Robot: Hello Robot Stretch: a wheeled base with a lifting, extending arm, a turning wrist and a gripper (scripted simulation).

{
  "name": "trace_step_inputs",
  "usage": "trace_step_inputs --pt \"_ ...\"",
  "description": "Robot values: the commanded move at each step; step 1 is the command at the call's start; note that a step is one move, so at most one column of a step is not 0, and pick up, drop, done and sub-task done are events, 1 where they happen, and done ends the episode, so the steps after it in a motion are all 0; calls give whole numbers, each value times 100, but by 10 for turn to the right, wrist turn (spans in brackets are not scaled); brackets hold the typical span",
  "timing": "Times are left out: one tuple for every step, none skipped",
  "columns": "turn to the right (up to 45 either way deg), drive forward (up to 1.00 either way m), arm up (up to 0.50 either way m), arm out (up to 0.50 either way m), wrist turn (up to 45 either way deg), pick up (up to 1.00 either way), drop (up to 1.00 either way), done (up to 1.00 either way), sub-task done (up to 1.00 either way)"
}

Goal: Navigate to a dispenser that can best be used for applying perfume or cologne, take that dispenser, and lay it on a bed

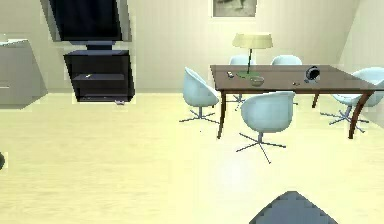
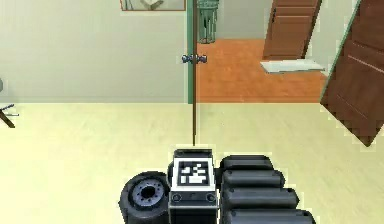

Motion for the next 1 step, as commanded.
trace_step_inputs --pt "0 20 0 0 0 0 0 0 0"
